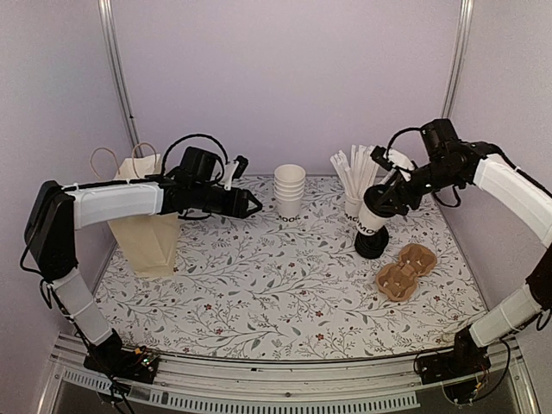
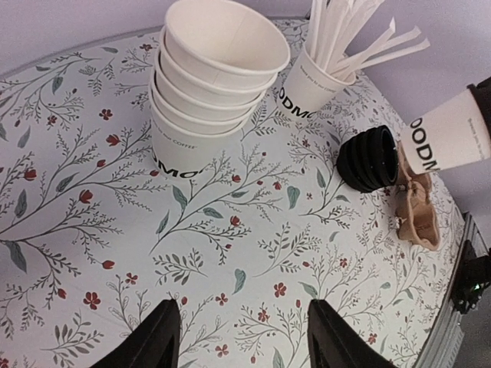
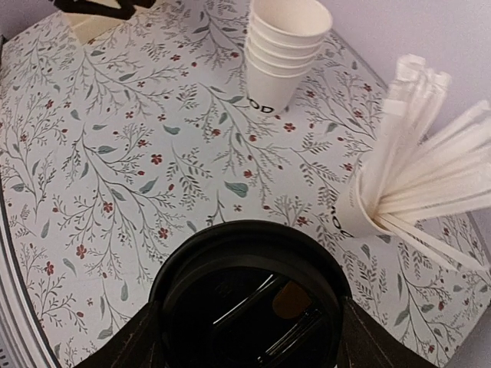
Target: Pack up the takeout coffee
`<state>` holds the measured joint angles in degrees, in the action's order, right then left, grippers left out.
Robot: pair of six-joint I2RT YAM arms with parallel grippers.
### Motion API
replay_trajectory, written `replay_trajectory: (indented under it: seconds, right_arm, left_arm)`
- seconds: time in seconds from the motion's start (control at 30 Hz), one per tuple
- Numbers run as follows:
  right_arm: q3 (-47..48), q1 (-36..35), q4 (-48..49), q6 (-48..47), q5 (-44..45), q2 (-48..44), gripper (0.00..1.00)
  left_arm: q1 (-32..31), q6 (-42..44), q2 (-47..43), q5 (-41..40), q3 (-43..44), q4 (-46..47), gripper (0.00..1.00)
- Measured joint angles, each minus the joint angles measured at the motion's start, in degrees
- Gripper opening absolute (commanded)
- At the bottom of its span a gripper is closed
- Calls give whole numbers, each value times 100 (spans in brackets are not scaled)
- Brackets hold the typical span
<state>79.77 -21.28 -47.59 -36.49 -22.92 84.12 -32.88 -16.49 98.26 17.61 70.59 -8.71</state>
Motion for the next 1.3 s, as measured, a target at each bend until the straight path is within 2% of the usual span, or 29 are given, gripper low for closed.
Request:
replay_trajectory:
  seconds: [0.2,0.43,0.77,1.1,1.3]
  right_arm:
    - [-138,1574,-214,-90,-275,-498,60]
    - [-452,2474,-284,-186,-197,-457,59]
    - [-433,2551,129,140,472,275,60]
    - [-44,2653,271,439,616,1300,64]
    - [68,2686,306,522,632,1641,73]
  left_arm:
    - [0,0,0,44,0,0,59]
    - [0,0,0,125,0,0,59]
    - [0,0,0,170,0,-2,59]
    - [0,48,0,225,4,-20,59]
    - [0,66,0,258,9,-39,58]
